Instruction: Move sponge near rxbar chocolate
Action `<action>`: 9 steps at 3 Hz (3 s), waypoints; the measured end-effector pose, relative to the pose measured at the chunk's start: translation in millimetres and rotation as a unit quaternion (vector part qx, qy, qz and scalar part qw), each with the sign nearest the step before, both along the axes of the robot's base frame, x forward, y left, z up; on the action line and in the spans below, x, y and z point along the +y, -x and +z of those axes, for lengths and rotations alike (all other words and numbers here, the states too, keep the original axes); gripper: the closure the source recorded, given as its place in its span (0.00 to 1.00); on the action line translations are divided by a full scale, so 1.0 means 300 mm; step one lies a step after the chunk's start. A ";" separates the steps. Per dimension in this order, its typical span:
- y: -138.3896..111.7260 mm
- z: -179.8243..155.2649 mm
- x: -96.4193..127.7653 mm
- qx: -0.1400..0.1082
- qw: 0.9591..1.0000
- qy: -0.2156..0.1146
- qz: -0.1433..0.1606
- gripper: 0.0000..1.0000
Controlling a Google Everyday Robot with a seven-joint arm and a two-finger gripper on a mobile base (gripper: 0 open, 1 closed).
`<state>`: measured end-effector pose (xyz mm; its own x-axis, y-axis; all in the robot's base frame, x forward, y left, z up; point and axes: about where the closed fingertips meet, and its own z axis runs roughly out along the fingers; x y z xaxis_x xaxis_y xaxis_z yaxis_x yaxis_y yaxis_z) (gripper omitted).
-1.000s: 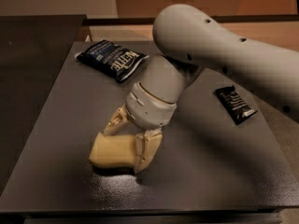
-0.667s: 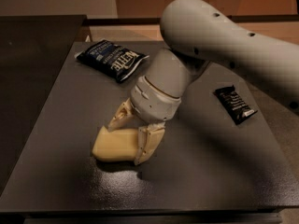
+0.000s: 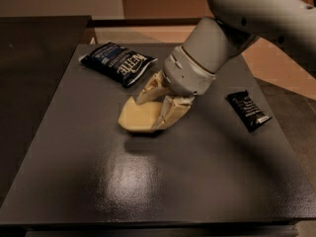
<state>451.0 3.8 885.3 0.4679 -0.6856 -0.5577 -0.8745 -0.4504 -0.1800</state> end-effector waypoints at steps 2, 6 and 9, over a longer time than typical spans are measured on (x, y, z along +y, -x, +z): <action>-0.271 0.101 -0.202 -0.019 0.994 -0.009 -0.105 1.00; -0.546 0.027 -0.562 0.008 0.962 0.016 -0.273 1.00; -0.494 -0.054 -0.711 0.041 0.952 0.052 -0.300 0.36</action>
Offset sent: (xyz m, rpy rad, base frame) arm 0.1285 -0.1072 0.0453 0.0202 -0.0519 -0.3432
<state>599.3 -209.4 869.1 -0.0678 -0.8695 -0.4893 -0.9889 0.1235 -0.0826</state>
